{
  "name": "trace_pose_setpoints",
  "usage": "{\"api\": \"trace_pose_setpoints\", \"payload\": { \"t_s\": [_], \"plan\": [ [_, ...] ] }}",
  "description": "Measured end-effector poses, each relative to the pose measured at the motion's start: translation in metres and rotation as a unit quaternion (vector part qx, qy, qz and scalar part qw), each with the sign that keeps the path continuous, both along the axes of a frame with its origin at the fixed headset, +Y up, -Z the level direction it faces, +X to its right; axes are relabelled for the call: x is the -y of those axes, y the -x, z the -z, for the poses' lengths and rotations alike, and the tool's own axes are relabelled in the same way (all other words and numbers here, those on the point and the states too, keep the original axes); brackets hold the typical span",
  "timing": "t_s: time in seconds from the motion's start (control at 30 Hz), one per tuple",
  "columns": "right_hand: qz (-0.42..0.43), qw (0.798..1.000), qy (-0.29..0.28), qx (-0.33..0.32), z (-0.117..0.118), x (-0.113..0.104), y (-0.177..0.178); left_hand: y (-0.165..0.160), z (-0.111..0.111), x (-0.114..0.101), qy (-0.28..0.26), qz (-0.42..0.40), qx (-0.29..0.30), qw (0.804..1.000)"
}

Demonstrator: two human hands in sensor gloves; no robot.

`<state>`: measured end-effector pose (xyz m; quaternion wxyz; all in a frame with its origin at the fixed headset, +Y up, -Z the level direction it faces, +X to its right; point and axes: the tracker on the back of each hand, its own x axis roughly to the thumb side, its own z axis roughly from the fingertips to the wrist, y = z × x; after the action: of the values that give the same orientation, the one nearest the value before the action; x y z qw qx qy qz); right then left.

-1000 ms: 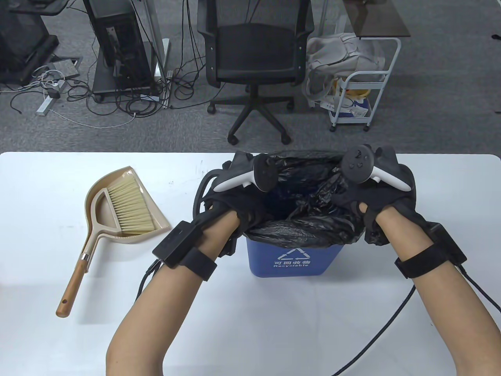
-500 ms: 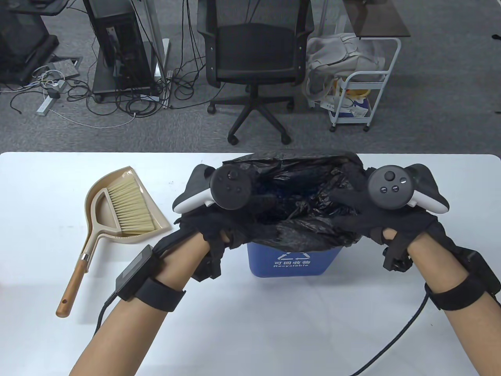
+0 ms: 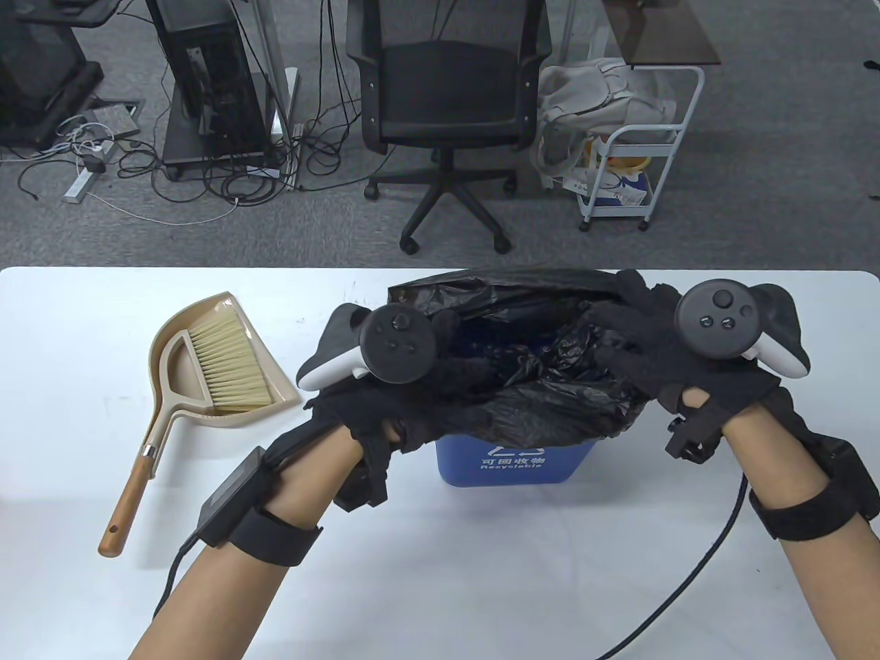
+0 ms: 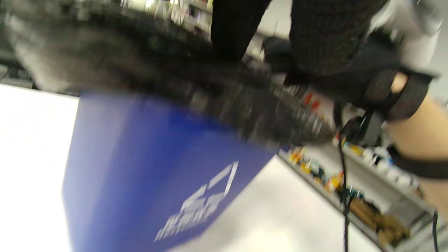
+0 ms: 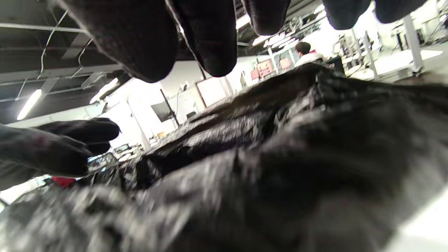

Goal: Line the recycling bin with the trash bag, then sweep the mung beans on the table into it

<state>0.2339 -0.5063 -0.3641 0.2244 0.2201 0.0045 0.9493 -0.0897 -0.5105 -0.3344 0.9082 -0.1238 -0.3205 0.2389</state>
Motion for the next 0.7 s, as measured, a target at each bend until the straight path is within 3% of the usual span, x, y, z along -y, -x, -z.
{"api": "trace_pose_setpoints", "payload": {
  "t_s": [0.07,0.17,0.3,0.5,0.7],
  "plan": [
    [-0.027,0.999,0.03,0.009,0.014,0.007,0.003,0.002,0.006,-0.012,-0.042,-0.034,-0.036,0.998],
    [-0.066,0.991,0.113,0.02,0.034,0.028,0.007,-0.003,0.022,-0.008,-0.049,0.038,-0.062,0.996],
    [-0.096,0.98,0.169,0.035,0.053,0.05,0.009,-0.013,0.047,0.022,0.026,0.12,-0.063,0.99],
    [-0.099,0.981,0.163,0.037,0.057,0.054,0.012,-0.021,0.056,0.047,0.035,0.155,-0.061,0.985],
    [-0.051,0.992,0.113,0.025,0.044,0.031,0.006,-0.006,0.049,0.027,0.005,0.086,-0.064,0.994]
  ]
}}
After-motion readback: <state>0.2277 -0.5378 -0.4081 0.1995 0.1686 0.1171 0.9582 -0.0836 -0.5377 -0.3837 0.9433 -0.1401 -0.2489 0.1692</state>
